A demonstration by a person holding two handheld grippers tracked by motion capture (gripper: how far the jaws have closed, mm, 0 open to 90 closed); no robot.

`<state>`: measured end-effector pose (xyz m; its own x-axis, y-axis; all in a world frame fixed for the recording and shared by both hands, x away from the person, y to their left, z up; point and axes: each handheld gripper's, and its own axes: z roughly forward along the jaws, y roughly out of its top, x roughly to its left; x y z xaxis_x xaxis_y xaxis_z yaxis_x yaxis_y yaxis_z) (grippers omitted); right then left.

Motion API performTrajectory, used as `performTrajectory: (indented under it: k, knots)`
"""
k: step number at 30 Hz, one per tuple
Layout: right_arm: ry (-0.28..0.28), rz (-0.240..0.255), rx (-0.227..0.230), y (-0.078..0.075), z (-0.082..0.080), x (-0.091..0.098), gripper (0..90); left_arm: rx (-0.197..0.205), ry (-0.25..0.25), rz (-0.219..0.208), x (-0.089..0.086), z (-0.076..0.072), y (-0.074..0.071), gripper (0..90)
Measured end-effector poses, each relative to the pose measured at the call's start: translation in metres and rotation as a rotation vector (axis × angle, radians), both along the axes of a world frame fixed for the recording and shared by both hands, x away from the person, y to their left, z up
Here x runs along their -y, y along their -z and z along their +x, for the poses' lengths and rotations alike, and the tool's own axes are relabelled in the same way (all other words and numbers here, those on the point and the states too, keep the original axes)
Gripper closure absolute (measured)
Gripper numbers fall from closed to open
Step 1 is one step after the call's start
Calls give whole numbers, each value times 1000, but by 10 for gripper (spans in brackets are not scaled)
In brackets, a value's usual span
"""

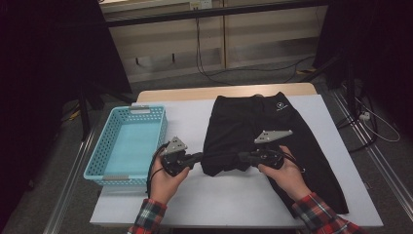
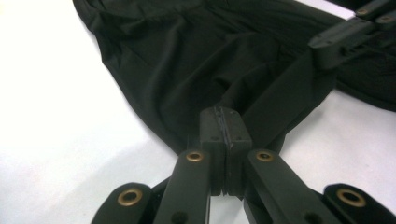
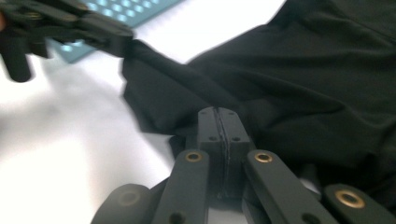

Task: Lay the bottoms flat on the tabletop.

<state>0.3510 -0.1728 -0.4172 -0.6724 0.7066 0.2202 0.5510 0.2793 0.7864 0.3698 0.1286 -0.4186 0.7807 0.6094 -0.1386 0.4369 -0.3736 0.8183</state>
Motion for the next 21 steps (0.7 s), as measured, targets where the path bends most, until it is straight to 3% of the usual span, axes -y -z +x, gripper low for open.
performTrajectory:
  k: [2,6,9,16,21]
  knots:
    - [19,-8,-6,4,4,1,900,-2,-1,3,2,0,3,875]
    - [37,-24,-27,10,11,3,900,9,15,9,3,-1,5,671]
    - [44,-51,-31,13,12,5,900,18,11,20,4,-5,5,433]
    - [57,-40,-33,13,12,8,900,-53,31,91,6,-7,24,395]
    - [47,-40,-30,15,11,5,900,-46,113,99,19,-11,25,456]
